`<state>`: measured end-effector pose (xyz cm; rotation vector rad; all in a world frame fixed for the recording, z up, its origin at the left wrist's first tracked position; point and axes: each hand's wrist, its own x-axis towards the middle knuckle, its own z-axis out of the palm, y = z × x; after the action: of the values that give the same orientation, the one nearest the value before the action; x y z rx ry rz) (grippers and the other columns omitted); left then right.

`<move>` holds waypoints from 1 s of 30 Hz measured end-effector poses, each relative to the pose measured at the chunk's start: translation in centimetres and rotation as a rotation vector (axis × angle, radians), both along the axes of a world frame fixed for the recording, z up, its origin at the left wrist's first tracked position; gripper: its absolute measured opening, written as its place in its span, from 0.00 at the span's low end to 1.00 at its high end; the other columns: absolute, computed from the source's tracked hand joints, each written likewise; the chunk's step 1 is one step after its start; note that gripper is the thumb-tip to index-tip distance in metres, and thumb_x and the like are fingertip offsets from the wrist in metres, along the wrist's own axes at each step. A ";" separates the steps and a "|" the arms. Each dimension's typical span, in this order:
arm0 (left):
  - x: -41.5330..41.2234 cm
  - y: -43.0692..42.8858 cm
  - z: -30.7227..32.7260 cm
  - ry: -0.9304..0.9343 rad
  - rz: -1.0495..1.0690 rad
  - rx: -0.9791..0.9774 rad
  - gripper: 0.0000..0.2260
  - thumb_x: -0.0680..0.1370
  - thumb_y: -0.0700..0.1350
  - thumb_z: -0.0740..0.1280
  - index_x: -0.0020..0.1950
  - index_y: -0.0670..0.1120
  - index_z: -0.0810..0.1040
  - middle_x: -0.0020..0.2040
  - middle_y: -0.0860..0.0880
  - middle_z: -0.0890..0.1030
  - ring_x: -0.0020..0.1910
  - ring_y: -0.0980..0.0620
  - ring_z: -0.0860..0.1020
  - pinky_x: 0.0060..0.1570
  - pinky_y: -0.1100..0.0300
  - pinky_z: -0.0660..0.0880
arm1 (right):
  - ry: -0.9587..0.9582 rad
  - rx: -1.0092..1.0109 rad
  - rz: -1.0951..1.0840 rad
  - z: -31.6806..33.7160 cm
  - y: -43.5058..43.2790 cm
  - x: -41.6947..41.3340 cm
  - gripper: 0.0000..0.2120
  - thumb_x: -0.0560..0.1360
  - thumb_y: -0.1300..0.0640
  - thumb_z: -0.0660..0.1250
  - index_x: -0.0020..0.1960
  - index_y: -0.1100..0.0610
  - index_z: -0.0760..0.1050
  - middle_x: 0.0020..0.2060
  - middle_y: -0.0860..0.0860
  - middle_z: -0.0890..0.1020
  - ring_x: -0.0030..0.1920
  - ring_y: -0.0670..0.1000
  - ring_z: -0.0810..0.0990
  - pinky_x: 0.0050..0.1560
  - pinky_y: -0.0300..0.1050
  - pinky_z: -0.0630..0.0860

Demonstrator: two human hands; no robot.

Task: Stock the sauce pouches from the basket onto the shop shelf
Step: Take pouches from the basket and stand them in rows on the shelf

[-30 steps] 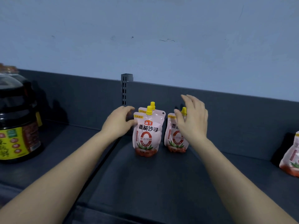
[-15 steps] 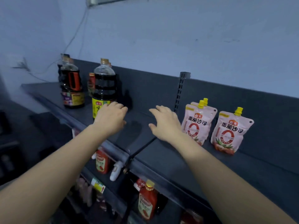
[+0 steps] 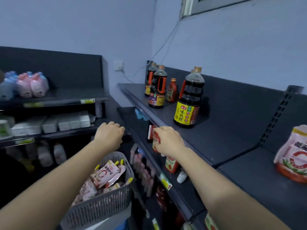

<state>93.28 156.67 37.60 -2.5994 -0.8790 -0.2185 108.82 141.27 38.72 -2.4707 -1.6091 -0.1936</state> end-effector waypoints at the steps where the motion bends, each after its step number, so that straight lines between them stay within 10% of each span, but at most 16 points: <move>1: -1.2 1.0 -0.6 0.019 0.022 -0.018 0.15 0.77 0.53 0.65 0.61 0.48 0.73 0.60 0.49 0.77 0.63 0.47 0.72 0.56 0.53 0.69 | 0.008 -0.009 0.015 -0.5 1.3 -0.9 0.24 0.75 0.50 0.66 0.69 0.54 0.68 0.66 0.55 0.73 0.68 0.59 0.68 0.64 0.53 0.69; 30: -10.8 18.1 -23.3 0.178 0.385 -0.585 0.13 0.78 0.48 0.63 0.61 0.47 0.75 0.59 0.46 0.78 0.60 0.46 0.74 0.56 0.52 0.71 | 0.250 -0.494 0.176 -21.7 24.5 -6.6 0.24 0.76 0.49 0.64 0.70 0.55 0.67 0.64 0.56 0.74 0.66 0.58 0.70 0.63 0.52 0.70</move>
<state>82.53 174.74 14.26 -2.8085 -1.5279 0.4318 102.26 165.73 17.05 -2.5207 -1.9225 0.5811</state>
